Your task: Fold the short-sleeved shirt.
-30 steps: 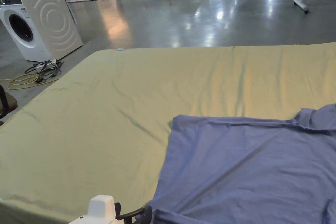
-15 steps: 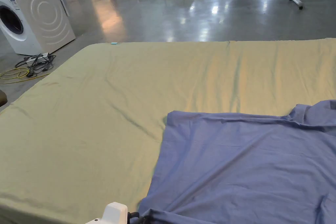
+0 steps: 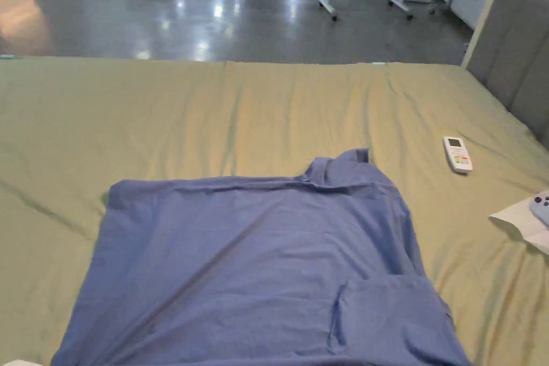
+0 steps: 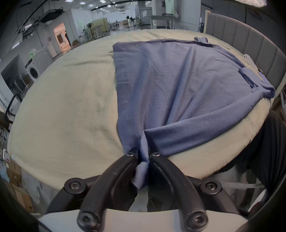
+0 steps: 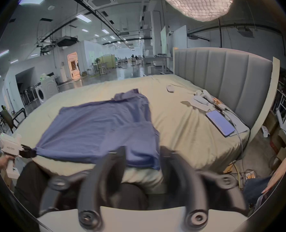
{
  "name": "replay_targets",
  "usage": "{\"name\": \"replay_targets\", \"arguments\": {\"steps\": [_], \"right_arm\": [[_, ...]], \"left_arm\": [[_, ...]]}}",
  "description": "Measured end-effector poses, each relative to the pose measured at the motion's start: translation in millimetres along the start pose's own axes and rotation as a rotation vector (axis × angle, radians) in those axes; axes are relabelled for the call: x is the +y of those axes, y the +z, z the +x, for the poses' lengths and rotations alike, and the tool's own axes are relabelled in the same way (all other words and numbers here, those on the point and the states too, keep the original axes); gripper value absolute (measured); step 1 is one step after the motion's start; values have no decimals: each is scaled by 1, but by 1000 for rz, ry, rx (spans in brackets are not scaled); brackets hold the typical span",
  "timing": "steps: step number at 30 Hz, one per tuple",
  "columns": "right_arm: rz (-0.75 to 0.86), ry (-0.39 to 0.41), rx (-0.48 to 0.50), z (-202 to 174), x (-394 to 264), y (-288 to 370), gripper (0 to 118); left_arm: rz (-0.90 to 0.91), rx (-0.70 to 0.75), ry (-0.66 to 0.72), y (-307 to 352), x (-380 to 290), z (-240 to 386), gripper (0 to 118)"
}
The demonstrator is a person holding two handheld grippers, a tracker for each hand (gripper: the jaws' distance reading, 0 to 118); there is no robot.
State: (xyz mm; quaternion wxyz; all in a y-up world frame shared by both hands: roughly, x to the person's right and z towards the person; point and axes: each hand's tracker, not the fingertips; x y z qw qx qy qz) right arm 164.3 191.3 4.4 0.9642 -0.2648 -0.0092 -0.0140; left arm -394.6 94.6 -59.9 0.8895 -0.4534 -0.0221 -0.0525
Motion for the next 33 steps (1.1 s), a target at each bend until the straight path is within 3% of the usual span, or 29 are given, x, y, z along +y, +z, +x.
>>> {"name": "replay_targets", "arguments": {"steps": [1, 2, 7, 12, 13, 19, 21, 23, 25, 30, 33], "right_arm": [[-22, 5, -8, 6, -4, -7, 64], [-36, 7, -13, 12, -8, -14, 68], [-122, 58, 5, 26, -25, -61, 68], [-109, -19, 74, 36, -32, -94, 68], [-122, -15, 61, 36, -33, -102, 64], [-143, 54, 103, 30, -38, -113, 8], [-163, 106, 120, 25, -40, -114, 4], [-159, 133, 112, 22, -41, -112, 3], [-145, 116, 113, 20, -38, -104, 3], [-55, 26, 100, 31, -30, -77, 3], [-24, 23, 98, 30, -24, -57, 3]], "left_arm": [[-3, -7, 17, -1, 1, -2, 10], [-4, -12, 26, -1, 1, -3, 10], [-4, -13, 39, 7, 4, 2, 10], [-7, -6, 42, 6, 3, 2, 10], [-6, -7, 46, 6, 3, 2, 10], [-3, -4, 46, -4, -3, -12, 10], [36, 8, 6, -1, -9, -13, 7], [207, -40, -62, 16, -26, -5, 7], [170, -12, 31, 21, -30, -5, 6], [318, 21, 64, 48, -34, -8, 6], [360, 6, 77, 57, -28, -13, 6]]}}
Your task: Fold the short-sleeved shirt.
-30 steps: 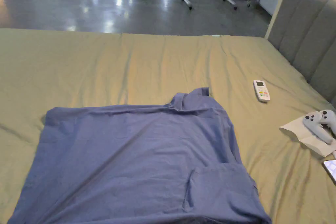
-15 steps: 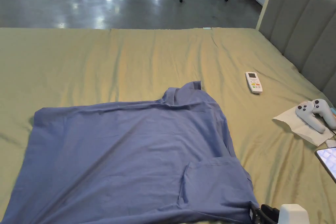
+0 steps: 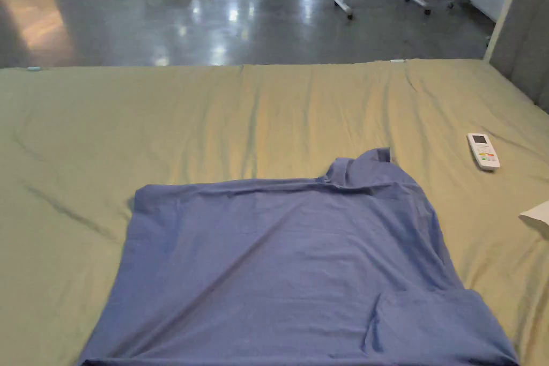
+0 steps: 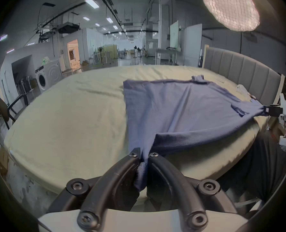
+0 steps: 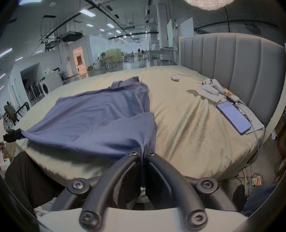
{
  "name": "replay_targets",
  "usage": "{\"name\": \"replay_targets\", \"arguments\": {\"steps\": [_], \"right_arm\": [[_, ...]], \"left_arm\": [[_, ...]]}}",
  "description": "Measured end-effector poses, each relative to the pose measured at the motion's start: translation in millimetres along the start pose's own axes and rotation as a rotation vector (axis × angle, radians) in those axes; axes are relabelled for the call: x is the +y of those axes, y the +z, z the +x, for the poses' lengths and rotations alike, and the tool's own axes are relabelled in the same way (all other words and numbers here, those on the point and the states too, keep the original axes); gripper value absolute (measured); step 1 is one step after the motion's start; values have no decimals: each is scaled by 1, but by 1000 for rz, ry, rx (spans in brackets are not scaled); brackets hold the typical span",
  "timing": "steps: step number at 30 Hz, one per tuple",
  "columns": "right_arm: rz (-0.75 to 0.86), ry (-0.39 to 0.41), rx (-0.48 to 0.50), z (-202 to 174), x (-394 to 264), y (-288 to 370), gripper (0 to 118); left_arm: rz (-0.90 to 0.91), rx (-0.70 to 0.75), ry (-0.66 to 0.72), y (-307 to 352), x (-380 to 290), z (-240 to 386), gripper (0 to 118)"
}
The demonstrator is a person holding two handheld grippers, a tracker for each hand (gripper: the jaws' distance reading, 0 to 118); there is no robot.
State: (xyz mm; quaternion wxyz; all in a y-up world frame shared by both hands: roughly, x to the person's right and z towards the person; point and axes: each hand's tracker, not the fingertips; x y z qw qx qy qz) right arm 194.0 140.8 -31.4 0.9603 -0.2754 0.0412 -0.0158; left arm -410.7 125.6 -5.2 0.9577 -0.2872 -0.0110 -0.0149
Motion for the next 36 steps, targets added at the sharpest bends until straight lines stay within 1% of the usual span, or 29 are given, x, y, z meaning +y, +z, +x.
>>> {"name": "replay_targets", "arguments": {"steps": [4, 7, 12, 15, 17, 18, 19, 21, 23, 25, 26, 29, 30, 31, 32, 33, 34, 36], "right_arm": [[37, 5, -1, 4, -1, 15, 3], [48, 23, -11, 9, 6, 20, 3], [59, 40, 11, 13, 36, -2, 3], [54, 84, 27, 7, 76, -37, 3], [35, 114, 33, 2, 108, -72, 3], [26, 120, 27, -1, 120, -88, 3], [29, 124, 21, 9, 127, -114, 3], [-43, 124, 24, 6, 148, -154, 3], [-72, 131, 23, 2, 160, -193, 3], [-144, 174, 0, -3, 167, -226, 3], [-168, 195, -1, -5, 167, -242, 3], [-259, 230, -11, -3, 159, -276, 3], [-272, 242, -34, -3, 155, -282, 4], [-268, 252, -53, -2, 151, -284, 19], [-275, 264, -76, -1, 146, -288, 46], [-290, 263, -110, 3, 145, -286, 72], [-285, 255, -122, 7, 144, -281, 83], [-191, 179, -75, 17, 149, -246, 76]], "left_arm": [[11, -30, -81, 14, 14, 5, 6], [11, -48, -123, 23, 26, 8, 6], [1, -86, -123, 10, 50, 2, 6], [-20, -82, -136, -22, 73, -6, 6], [-42, -78, -145, -50, 95, -10, 6], [-45, -65, -140, -67, 100, -13, 6], [-67, -66, -132, -84, 109, -17, 6], [-115, -49, -103, -117, 125, -23, 6], [-160, -40, -61, -150, 137, -24, 6], [-248, -23, -34, -181, 143, -26, 6], [-287, -33, -24, -191, 150, -15, 6], [-352, -40, 2, -223, 145, -13, 6], [-349, -40, 13, -229, 141, -16, 10], [-341, -29, 22, -232, 138, -15, 31], [-329, -10, 42, -232, 138, -15, 54], [-318, -1, 81, -228, 141, -18, 74], [-297, -37, 118, -218, 145, -16, 82], [-197, -76, 131, -190, 154, -17, 82]]}}
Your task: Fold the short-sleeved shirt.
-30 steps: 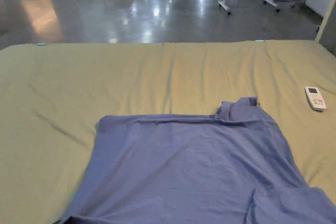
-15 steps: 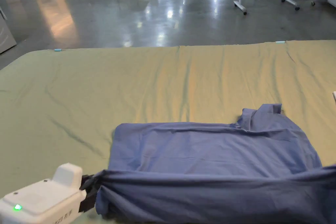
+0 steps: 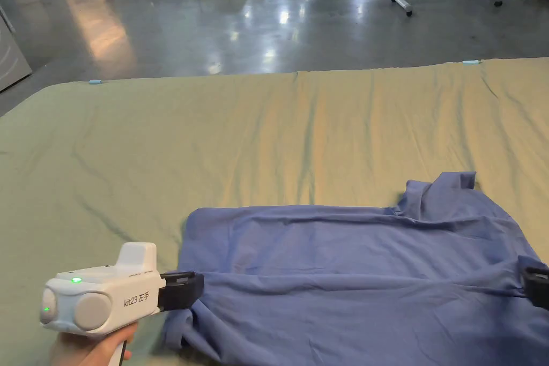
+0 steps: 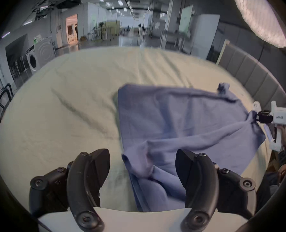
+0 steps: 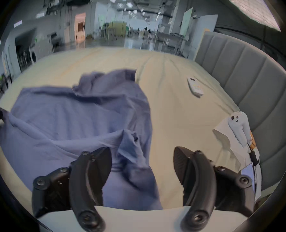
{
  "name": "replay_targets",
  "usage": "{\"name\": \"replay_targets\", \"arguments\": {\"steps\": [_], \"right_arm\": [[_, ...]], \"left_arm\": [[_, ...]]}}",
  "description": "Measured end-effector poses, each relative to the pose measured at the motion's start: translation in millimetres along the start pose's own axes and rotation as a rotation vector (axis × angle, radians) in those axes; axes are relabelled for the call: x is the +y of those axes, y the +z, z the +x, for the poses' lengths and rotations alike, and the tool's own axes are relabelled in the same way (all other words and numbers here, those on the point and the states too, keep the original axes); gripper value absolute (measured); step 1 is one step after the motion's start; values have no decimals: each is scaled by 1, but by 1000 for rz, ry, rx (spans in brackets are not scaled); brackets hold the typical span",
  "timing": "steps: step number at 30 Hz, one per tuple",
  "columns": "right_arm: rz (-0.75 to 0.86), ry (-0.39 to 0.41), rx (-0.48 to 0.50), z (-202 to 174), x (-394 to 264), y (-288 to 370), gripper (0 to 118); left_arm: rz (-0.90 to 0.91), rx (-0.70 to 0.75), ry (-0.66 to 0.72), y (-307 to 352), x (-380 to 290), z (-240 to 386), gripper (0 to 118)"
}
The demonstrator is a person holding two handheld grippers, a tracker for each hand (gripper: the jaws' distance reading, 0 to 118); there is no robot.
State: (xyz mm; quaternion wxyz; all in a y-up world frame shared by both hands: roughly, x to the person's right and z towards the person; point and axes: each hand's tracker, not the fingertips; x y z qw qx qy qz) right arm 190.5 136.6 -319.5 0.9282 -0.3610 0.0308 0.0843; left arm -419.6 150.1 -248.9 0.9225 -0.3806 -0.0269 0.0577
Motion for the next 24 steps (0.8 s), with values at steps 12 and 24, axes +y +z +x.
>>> {"name": "replay_targets", "arguments": {"steps": [12, 24], "right_arm": [[406, -168, 4, -34, -87, 248, 74], [499, -25, 81, -106, -95, 317, 27]], "left_arm": [[464, 94, -165, 237, -89, 71, 82], [565, 119, -135, 297, -125, 125, 12]]}}
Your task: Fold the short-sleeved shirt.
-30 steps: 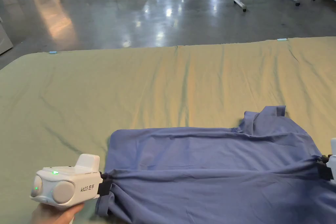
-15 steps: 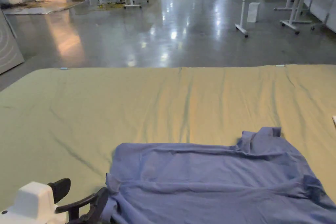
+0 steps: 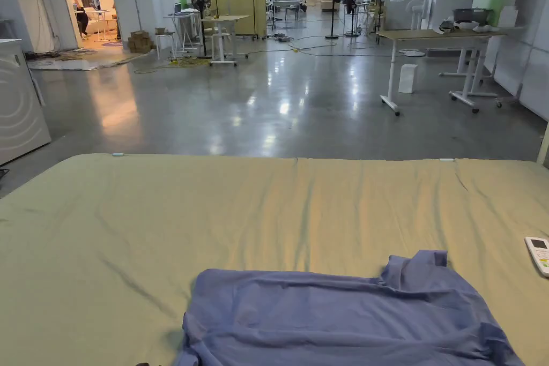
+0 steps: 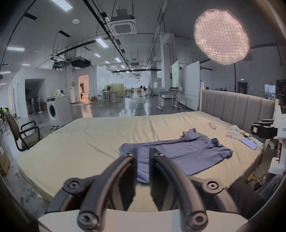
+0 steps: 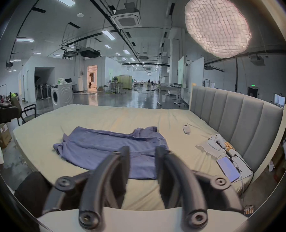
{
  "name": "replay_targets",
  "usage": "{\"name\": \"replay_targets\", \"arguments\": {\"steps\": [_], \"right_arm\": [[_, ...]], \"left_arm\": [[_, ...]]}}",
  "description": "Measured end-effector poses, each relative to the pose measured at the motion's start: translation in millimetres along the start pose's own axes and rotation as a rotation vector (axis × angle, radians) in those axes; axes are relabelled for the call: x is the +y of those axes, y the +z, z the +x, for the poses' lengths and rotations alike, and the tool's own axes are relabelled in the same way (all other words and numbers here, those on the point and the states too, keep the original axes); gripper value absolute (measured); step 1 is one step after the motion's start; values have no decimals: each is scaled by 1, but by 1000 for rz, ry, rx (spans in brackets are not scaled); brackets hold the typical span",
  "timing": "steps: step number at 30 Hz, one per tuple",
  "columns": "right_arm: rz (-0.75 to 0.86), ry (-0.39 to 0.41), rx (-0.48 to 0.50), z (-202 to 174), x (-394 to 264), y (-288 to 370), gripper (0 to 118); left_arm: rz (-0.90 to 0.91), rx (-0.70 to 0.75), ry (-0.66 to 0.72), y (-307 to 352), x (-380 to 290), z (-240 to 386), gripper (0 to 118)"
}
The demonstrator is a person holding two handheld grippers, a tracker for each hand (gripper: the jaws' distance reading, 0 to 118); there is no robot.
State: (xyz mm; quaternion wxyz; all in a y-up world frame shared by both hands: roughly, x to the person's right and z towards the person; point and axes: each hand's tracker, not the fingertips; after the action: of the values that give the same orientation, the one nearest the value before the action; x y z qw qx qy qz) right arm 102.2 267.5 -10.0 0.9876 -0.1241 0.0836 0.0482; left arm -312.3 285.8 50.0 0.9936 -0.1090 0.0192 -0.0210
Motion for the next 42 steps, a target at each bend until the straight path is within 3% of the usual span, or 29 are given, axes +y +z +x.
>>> {"name": "replay_targets", "arguments": {"steps": [1, 2, 3, 4, 6, 9, 14, 19, 21, 23, 24, 27, 28, 32, 39, 41, 42], "right_arm": [[13, 15, 5, -2, 3, 1, 13], [12, 7, 26, -3, 6, 2, 1], [-46, -63, 54, -2, 0, 0, 0], [19, -12, 41, -5, 5, 2, 0], [-44, -12, 59, -10, 4, 0, 0], [-4, 54, 51, -13, 6, -1, 0], [-44, 18, 57, -13, 2, -4, 0], [-61, 58, 58, -18, 1, -1, 0], [-68, 60, 64, -19, -1, -2, 0], [-72, 57, 68, -19, -5, -4, 0], [-79, 57, 71, -18, -8, -7, 0], [-125, 24, 63, -14, -15, -16, 0], [-130, 14, 62, -12, -17, -18, 0], [-169, -21, 50, -4, -28, -22, 0], [-242, -60, 12, 10, -45, -28, 0], [-258, -70, 17, 13, -47, -31, 0], [-262, -67, 17, 13, -48, -32, 0]], "left_arm": [[3, -31, 13, 3, 1, 1, 3], [19, -49, 23, 7, 4, 0, 3], [27, -63, 34, 10, 4, 0, 3], [17, -68, 38, 11, 6, 1, 3], [2, -49, 33, 11, 6, 0, 1], [-12, -37, 24, 9, 6, -3, 1], [-34, -34, 36, 2, 6, -14, 1], [-122, -40, 22, -21, 0, -25, 2], [-214, -47, 82, -41, -6, -35, 3], [-250, -25, 177, -64, -16, -46, 16], [-283, -48, 208, -79, -21, -53, 16], [-406, -94, 283, -131, -44, -71, 72], [-412, -75, 305, -144, -50, -75, 76], [-506, -48, 367, -207, -85, -87, 76], [-602, -11, 218, -267, -117, -73, 70], [-623, 7, 243, -278, -121, -72, 43], [-646, 9, 243, -283, -126, -71, 19]]}}
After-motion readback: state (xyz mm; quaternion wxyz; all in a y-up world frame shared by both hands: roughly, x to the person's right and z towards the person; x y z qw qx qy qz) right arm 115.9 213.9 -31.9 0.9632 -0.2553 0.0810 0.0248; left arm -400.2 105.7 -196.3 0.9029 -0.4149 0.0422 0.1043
